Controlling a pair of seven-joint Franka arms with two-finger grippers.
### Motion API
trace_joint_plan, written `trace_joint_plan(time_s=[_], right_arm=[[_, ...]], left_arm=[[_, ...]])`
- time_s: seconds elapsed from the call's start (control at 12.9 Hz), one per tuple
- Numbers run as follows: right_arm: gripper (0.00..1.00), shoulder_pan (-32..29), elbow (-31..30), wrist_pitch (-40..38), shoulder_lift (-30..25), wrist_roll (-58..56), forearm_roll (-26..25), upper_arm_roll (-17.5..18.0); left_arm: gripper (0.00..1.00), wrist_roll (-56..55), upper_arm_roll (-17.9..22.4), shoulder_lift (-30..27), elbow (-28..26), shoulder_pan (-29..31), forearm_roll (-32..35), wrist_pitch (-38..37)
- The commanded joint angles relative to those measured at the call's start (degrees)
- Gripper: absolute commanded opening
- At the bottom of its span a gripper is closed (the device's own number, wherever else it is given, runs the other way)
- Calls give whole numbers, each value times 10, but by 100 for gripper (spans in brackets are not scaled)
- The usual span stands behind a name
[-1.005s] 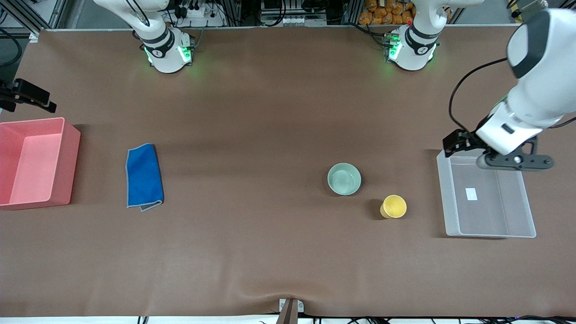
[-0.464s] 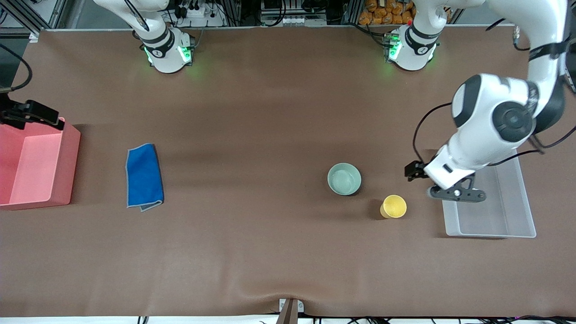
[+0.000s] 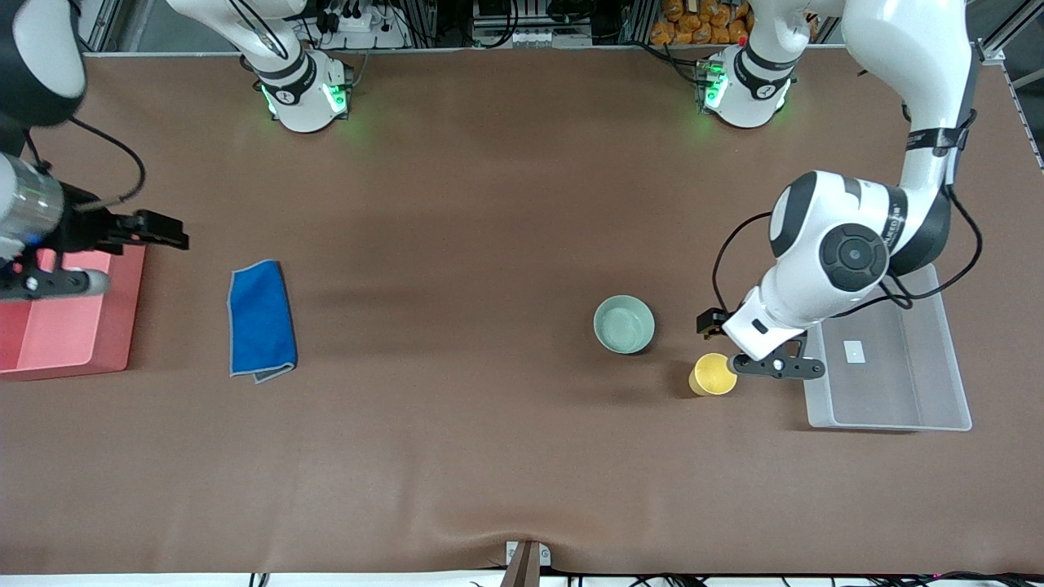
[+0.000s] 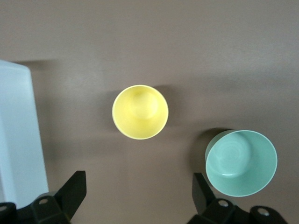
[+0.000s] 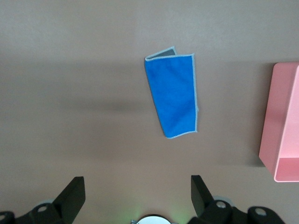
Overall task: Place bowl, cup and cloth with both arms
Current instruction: 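Lower the left gripper onto the yellow cup rim and close it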
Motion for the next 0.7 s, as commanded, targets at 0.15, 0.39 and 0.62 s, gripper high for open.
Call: trace_joint_plan(time_s=[0.15,0.39,0.62], right_arm=[[100,-5,4,-72,17,-5,-15,-5],[100,-7,-4,-86,53,-6,-59,-6],[100,-4,4,-81,78,0,-55,-5]], left_arm=[[100,-24,3,20,-39,-11,11,81],[100,-23,3,39,-36,-3,24,111],[100,-24,7,58,-31,23,50,138]])
